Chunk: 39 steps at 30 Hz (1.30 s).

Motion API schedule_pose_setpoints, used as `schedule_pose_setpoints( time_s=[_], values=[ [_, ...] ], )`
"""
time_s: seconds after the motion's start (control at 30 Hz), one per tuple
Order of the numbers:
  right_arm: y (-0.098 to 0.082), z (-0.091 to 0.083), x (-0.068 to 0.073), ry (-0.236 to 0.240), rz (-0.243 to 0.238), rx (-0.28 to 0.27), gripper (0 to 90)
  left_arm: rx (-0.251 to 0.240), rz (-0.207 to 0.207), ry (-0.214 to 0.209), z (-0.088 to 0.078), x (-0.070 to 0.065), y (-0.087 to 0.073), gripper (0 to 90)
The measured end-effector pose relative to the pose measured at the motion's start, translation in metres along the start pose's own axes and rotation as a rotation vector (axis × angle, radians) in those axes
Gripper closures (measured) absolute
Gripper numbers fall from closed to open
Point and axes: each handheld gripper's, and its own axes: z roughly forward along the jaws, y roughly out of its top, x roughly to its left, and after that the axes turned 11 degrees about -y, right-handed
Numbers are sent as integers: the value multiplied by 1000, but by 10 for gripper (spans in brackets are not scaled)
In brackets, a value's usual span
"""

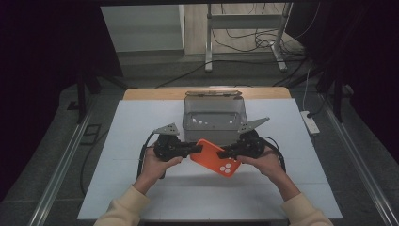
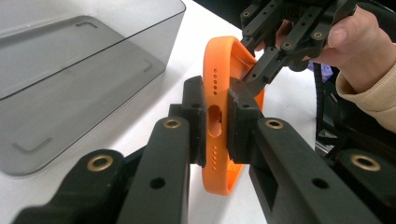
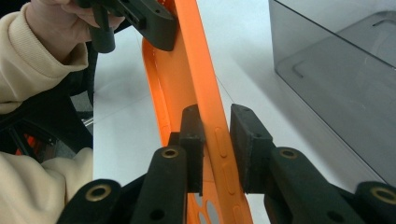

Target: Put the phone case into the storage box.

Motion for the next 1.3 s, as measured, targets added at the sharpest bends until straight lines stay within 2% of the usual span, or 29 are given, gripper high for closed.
schedule_pose_setpoints(
  time_s=[0.2,0.37,0.6,0.73,0.87,0.97,1.13,1.3],
  values=[
    [2,-2,2,4,-25,1,770,-7,3,-7,-1,1,-1,800],
    [2,-3,4,3,-45,3,784,0,19,18,1,2,-2,774],
    [3,-3,7,6,-76,5,798,-2,22,44,3,4,-4,730],
    [3,-5,7,-7,-84,0,800,-11,22,51,2,4,-4,632],
    [3,-6,7,-21,-95,-3,800,-24,21,61,2,4,-4,447],
    [3,-6,8,-31,-98,-4,800,-34,23,86,1,2,-4,347],
    [4,-8,9,-55,-105,-9,801,-31,29,128,0,0,-5,240],
    [4,-9,10,-77,-115,-8,800,-26,32,168,-1,-2,-8,191]
  ],
)
